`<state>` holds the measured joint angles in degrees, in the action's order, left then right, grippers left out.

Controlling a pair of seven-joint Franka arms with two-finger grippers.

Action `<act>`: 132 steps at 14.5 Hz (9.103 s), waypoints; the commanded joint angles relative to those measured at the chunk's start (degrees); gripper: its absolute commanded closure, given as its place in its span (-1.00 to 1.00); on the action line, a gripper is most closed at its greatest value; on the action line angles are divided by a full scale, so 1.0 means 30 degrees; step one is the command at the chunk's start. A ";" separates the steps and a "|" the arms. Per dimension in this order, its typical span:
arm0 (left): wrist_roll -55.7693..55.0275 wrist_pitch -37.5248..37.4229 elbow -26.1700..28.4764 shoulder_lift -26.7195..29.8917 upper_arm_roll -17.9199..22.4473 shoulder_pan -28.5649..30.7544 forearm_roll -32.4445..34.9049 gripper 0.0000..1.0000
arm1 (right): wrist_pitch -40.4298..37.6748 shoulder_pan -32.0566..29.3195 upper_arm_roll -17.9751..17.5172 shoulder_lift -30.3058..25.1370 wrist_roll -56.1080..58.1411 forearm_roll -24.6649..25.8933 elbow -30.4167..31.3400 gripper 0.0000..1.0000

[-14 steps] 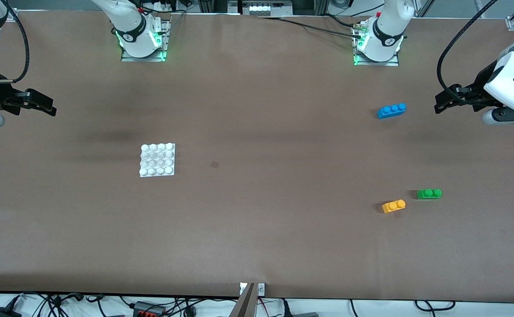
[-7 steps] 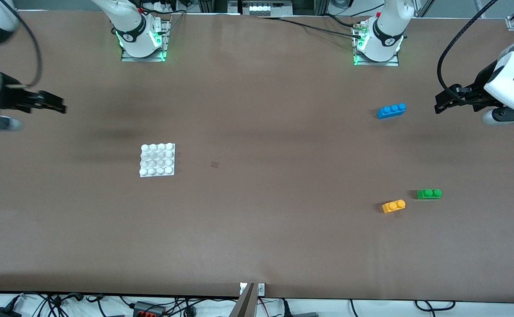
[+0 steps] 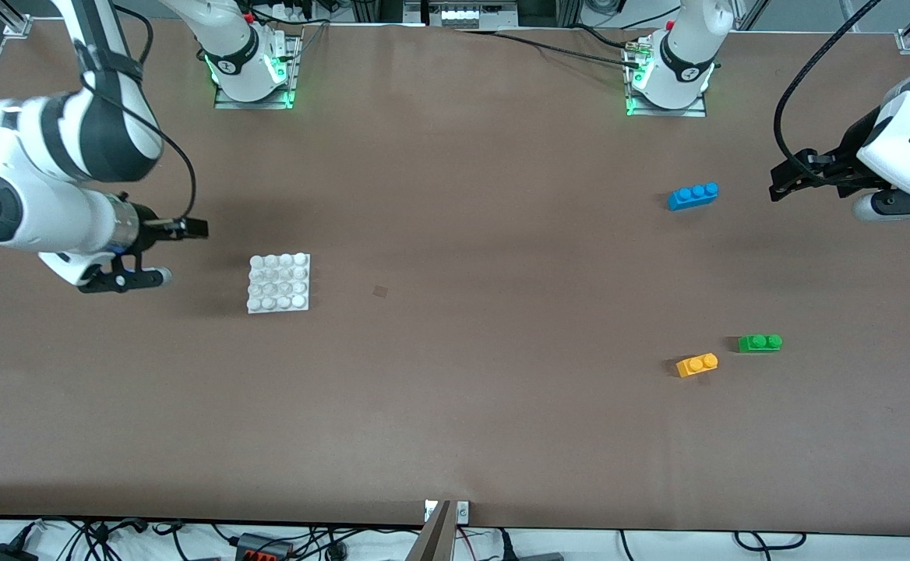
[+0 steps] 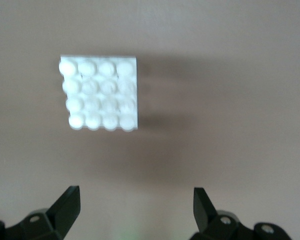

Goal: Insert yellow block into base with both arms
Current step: 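Reach the right gripper down to the white base plate, then grasp the white base with the right gripper while the left gripper reaches the yellow brick, then slide the base toward table middle while the left gripper grasps the yellow brick, then release the base with the right gripper while the left gripper lifts the brick, then carry the yellow brick over the white base with the left gripper, then lower and press the yellow brick onto the base studs with the left gripper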

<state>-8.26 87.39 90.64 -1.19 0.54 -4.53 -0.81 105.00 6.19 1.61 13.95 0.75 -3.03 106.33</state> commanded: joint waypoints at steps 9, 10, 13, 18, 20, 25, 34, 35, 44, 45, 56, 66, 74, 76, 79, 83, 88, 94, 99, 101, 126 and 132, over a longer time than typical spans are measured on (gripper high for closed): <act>0.0117 0.1159 -0.0917 -0.4253 -0.0061 0.0780 0.1289 -1.00 | 1.0879 0.1101 -0.0067 0.4051 -0.0807 -0.2386 0.3902 -1.00; 0.0059 0.1568 -0.1179 -0.4609 -0.0149 0.0720 0.1672 -1.00 | 1.0880 0.1159 -0.0067 0.4227 -0.0807 -0.2648 0.3902 -1.00; 0.0146 0.2450 -0.1357 -0.5898 -0.0179 0.1041 0.1559 -1.00 | 1.0968 0.1160 -0.0535 0.4696 -0.0778 -0.3265 0.3902 -1.00; -0.0323 0.5866 -0.1416 -0.8445 -0.0238 0.1011 0.0077 -1.00 | 1.1523 0.1218 -0.1384 0.5721 -0.0807 -0.4666 0.3873 -1.00; -0.0292 0.7921 -0.1416 -0.9500 -0.0062 0.1332 -0.1222 -1.00 | 1.1700 0.1743 -0.1415 0.5956 -0.0807 -0.4906 0.3815 -1.00; -0.0878 1.0618 -0.1387 -1.1524 -0.0033 0.1160 -0.1224 -1.00 | 1.2140 0.3731 -0.1415 0.6570 -0.1042 -0.7065 0.3114 -0.82; -0.0674 1.4022 -0.1357 -1.3313 -0.0091 0.1130 -0.0788 -1.00 | 1.2053 0.9035 -0.1357 0.9643 -0.8242 -0.7927 -0.2621 -0.64; -0.0674 1.4053 -0.1328 -1.3430 -0.0120 0.1130 -0.0698 -1.00 | 1.1994 0.9302 -0.1356 1.0141 -0.8394 -0.7953 -0.3269 -0.64; -0.0645 1.5076 -0.1094 -1.4192 -0.0238 0.1130 -0.0668 -1.00 | 1.2024 1.1559 -0.1444 1.2754 -0.9620 -0.8275 -0.7812 -0.72; -0.0558 1.5136 -0.1094 -1.4280 -0.0238 0.1130 -0.0668 -1.00 | 1.1994 1.1792 -0.1444 1.2754 -1.0235 -0.8276 -0.8106 -0.75; -0.0528 1.5518 -0.1035 -1.4632 -0.0267 0.1130 -0.0668 -0.51 | 0.4242 1.1354 0.0805 0.8952 -1.0944 -0.6933 -0.8197 -1.00; 0.0702 1.5226 -0.0801 -1.4282 -0.0325 0.0924 -0.0697 -0.19 | -0.4521 1.0271 0.6163 0.2391 -0.8161 -0.2241 -0.8197 -1.00; 0.0468 1.0688 -0.0888 -1.1821 -0.3221 0.0954 -0.0726 -0.04 | -0.8634 0.6504 0.7935 -0.1687 0.0262 -0.0747 -0.7323 -1.00; 0.0294 1.0305 -0.0977 -1.1557 -0.4334 0.0925 -0.0726 -0.03 | -0.8281 0.3170 0.5192 -0.2942 0.1738 -0.0310 -0.6619 -1.00; -0.1489 0.8869 -0.0976 -1.1205 -0.6121 0.0924 -0.0668 -0.03 | -0.7436 -0.1258 0.0796 -0.5082 0.1653 0.0717 -0.3988 -1.00; -0.1641 0.8458 -0.1005 -1.0972 -0.7064 -0.0768 -0.0523 -0.03 | -0.6904 -0.2884 -0.1210 -0.5704 0.1655 0.1450 -0.3186 -1.00; -0.4304 0.9885 -0.0745 -1.0854 -0.6920 -0.3431 0.0475 0.00 | -0.5467 -0.2152 -0.1035 -0.5238 0.1654 0.2035 -0.4267 -1.00; -0.4893 1.4959 0.3857 -0.9093 -0.4574 -0.6486 0.0123 0.05 | -0.5467 -0.1536 -0.1268 -0.4854 0.1595 0.2007 -0.4682 -1.00; -0.5391 1.6601 0.4122 -1.0294 -0.4545 -0.7277 0.0152 0.05 | -0.5467 -0.1799 -0.1064 -0.4707 0.1536 0.1920 -0.4681 -1.00; -0.5536 1.6777 0.4005 -1.0704 -0.4195 -0.7978 0.0181 0.04 | -0.5467 -0.1770 -0.1063 -0.4707 0.1536 0.1919 -0.4653 -1.00; -0.6446 1.7539 0.3887 -1.2141 -0.2524 -0.8802 0.1178 0.03 | -0.5467 -0.1712 -0.1092 -0.4678 0.1536 0.1861 -0.4682 -1.00; -0.6416 1.7539 0.3916 -1.2113 -0.2435 -0.8802 0.1353 0.03 | -0.5467 -0.1711 -0.1063 -0.4678 0.1536 0.1832 -0.4682 -1.00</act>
<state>-27.68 138.80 102.44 -34.99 -8.71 -30.54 0.68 89.18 1.00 -1.44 -0.56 5.48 2.02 93.54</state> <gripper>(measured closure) 0.317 0.000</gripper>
